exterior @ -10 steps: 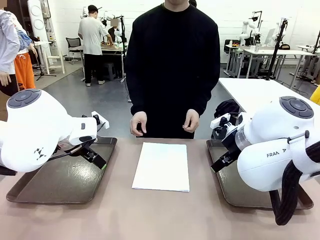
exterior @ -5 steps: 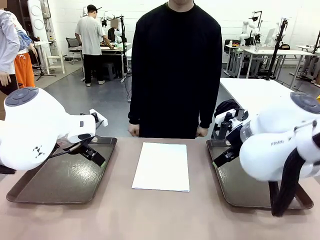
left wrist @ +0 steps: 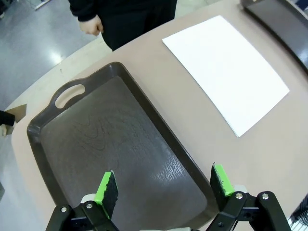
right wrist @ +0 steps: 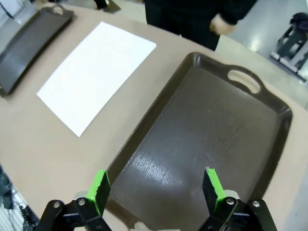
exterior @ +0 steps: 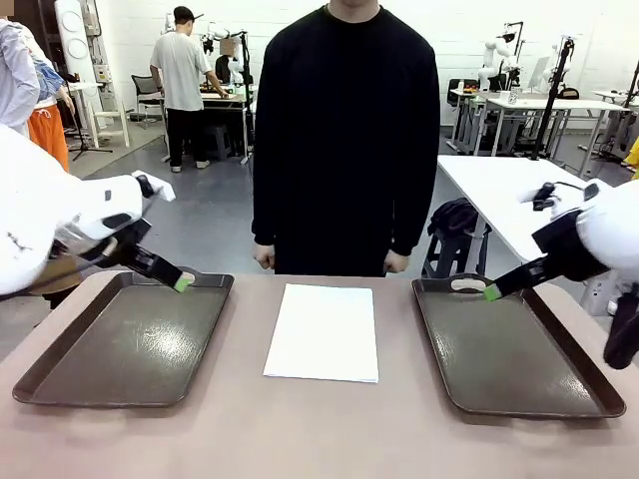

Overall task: Sort the A4 documents.
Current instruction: Receive the A4 Paper.

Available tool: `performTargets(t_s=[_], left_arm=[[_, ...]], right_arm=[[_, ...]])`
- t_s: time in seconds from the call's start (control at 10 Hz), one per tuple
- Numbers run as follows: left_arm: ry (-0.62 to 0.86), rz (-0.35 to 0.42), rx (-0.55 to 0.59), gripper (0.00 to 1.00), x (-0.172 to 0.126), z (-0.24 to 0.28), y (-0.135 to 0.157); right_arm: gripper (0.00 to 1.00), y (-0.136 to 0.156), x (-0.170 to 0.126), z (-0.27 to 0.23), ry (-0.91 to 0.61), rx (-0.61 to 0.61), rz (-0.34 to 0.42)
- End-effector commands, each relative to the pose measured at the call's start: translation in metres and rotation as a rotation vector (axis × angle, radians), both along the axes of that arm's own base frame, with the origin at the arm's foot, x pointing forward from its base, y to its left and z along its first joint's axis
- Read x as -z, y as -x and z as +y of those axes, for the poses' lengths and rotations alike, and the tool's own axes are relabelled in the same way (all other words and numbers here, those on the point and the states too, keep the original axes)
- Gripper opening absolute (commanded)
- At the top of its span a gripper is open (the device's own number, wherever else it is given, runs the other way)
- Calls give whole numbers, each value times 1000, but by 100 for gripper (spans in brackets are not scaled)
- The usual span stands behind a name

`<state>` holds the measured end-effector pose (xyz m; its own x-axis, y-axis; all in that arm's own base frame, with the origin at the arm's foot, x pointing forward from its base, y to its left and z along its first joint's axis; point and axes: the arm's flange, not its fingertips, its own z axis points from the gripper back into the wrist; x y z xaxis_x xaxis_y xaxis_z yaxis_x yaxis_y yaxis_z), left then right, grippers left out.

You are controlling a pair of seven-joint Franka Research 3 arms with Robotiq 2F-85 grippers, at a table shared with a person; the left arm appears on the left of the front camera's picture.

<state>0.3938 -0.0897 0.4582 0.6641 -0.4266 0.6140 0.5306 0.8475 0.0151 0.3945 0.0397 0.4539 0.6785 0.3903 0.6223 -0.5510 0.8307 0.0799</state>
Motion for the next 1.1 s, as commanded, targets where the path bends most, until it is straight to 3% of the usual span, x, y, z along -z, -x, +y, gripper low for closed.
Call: performTargets(t_s=[0.0,0.4,1.0], left_arm=[[22,9,33,100,-1,35,31],[33,69,62,100,-17,60,48],[96,81,70,100,-13,62,54]], right_arm=[[100,0,-9,-16,-68,-22,-25],[100,6,-25,-29,-111,-46,-83],[100,-9,-12,-29,-153,-72,-32]])
